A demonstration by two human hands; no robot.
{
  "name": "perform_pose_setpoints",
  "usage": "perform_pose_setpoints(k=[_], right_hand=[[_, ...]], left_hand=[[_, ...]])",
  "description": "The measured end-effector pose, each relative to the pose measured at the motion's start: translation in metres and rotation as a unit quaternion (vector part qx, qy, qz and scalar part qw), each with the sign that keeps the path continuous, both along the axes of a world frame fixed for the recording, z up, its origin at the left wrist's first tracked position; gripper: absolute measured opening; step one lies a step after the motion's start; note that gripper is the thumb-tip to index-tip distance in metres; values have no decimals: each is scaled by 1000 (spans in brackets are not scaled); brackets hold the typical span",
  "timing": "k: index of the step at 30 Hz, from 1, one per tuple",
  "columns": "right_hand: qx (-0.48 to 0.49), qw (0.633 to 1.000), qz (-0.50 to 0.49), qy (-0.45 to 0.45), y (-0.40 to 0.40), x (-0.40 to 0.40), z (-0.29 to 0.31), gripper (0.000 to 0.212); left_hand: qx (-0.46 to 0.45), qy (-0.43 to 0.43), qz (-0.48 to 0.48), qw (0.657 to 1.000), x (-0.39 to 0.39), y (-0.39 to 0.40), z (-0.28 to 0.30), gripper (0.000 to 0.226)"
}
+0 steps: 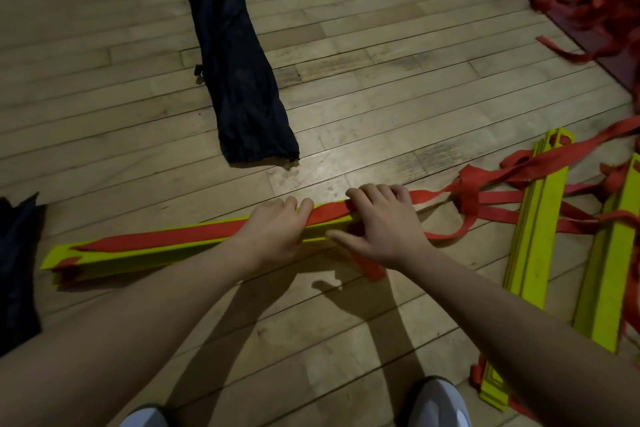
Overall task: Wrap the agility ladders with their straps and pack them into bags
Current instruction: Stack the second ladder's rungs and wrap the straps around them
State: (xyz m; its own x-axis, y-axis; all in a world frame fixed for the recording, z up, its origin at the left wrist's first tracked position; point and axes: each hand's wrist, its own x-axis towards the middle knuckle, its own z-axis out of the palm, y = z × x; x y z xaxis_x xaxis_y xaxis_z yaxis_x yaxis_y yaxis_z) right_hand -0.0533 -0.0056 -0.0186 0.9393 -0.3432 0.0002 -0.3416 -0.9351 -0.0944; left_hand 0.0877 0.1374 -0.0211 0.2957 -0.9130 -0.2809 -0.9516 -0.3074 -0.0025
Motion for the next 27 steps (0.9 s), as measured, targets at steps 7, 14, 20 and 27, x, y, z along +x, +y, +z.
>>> perform_pose_setpoints(k=[7,14,20,27], right_hand=[[7,990,-116,-81,-13,2,3,42],[94,974,-76,-192,-17,-6,2,29],[96,971,7,-217,-18,-14,15,21],[175,961,-157,-146,-12,-19,29,24]], left_hand=[[3,-34,20,999,-3,-3,-1,57],[28,-53,38,997,-3,-2,-2,58],[35,-66,61,995,-2,-2,-1,65],[23,-59,47,997,-8,6,4,68]])
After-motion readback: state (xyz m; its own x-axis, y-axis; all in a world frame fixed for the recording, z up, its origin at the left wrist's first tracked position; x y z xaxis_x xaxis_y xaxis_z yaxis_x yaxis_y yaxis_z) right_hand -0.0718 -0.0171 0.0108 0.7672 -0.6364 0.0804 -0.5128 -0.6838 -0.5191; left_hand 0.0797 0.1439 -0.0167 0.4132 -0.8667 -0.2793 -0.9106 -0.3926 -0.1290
